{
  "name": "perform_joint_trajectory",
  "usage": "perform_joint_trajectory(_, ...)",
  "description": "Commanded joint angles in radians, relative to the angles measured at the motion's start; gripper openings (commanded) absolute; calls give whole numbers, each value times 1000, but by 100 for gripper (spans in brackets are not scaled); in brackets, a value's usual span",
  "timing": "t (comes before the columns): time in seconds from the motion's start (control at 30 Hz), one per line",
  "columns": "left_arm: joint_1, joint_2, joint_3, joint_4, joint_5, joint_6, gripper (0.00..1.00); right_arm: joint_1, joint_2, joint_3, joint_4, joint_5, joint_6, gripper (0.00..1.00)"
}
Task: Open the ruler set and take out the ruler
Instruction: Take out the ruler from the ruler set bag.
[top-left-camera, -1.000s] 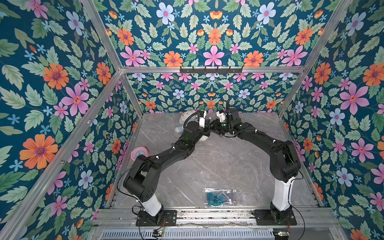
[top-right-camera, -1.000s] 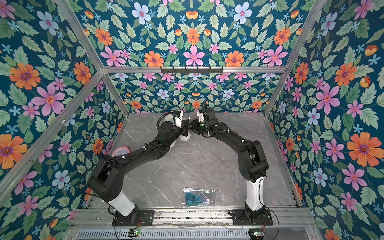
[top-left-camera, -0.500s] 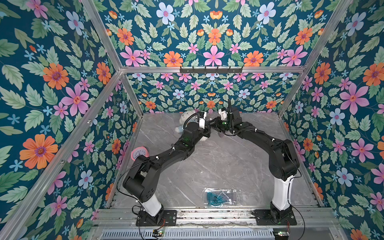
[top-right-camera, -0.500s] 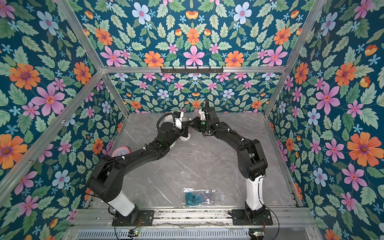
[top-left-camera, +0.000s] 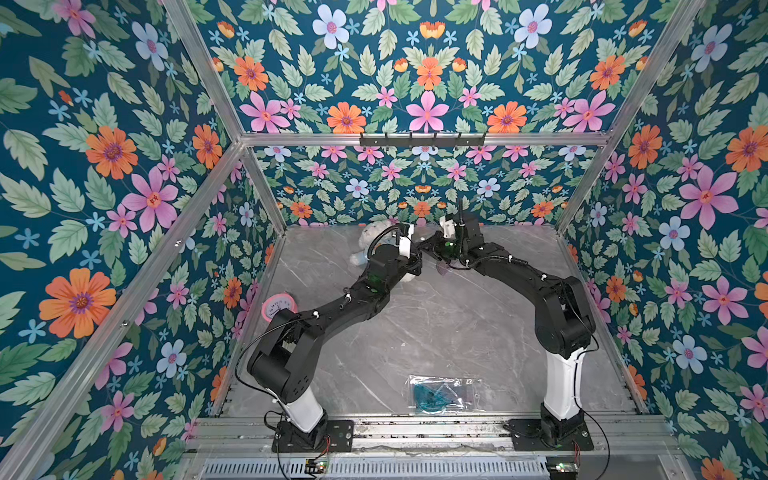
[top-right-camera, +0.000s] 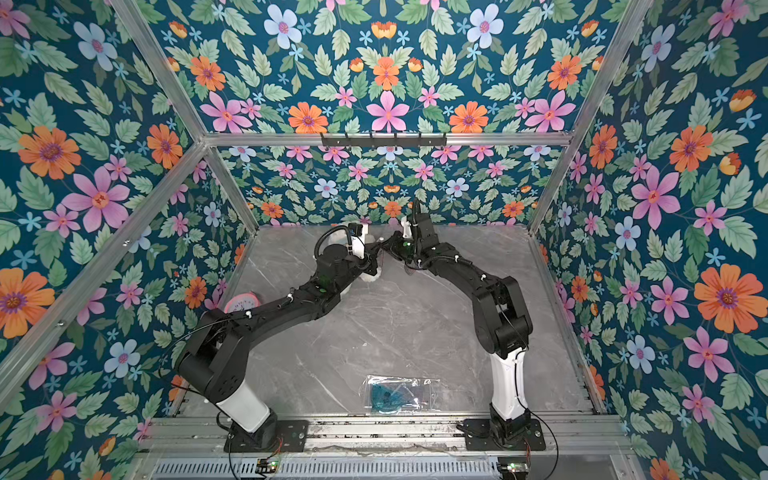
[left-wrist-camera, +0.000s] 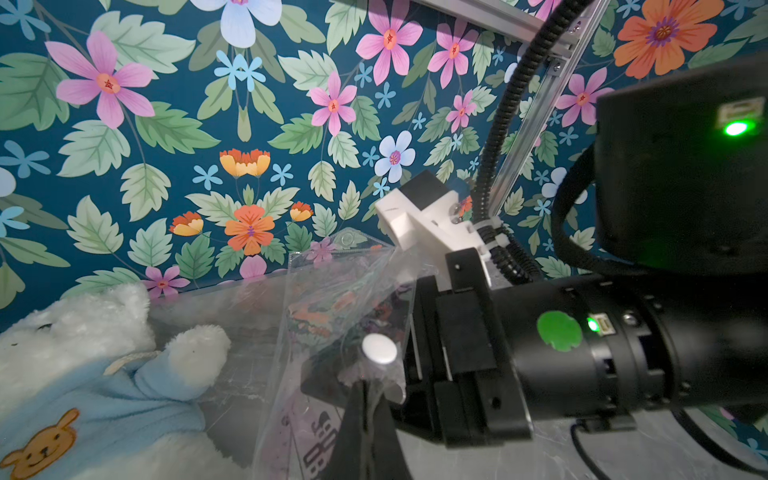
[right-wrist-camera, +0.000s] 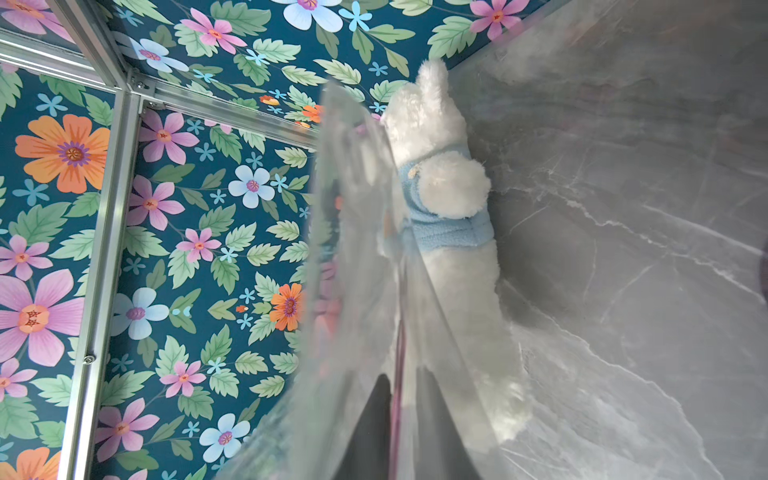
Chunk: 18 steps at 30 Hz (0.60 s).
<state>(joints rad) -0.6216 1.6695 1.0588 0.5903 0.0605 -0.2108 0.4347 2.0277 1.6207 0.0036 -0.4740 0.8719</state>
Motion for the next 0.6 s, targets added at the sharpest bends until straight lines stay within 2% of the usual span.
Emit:
perform_joint_trajectory(0.0,0,-8,0,25,12,-9,0,0,2,4,13,11,16,11)
perform_joint_trajectory(0.23,0,-5,-2,27,12,-11,0,1,-4,-5,17,24,14,3)
perform_joint_trajectory(0.57,3,11,-6,26,-5,-12,0,1,-62,-47,17,61,-14,0)
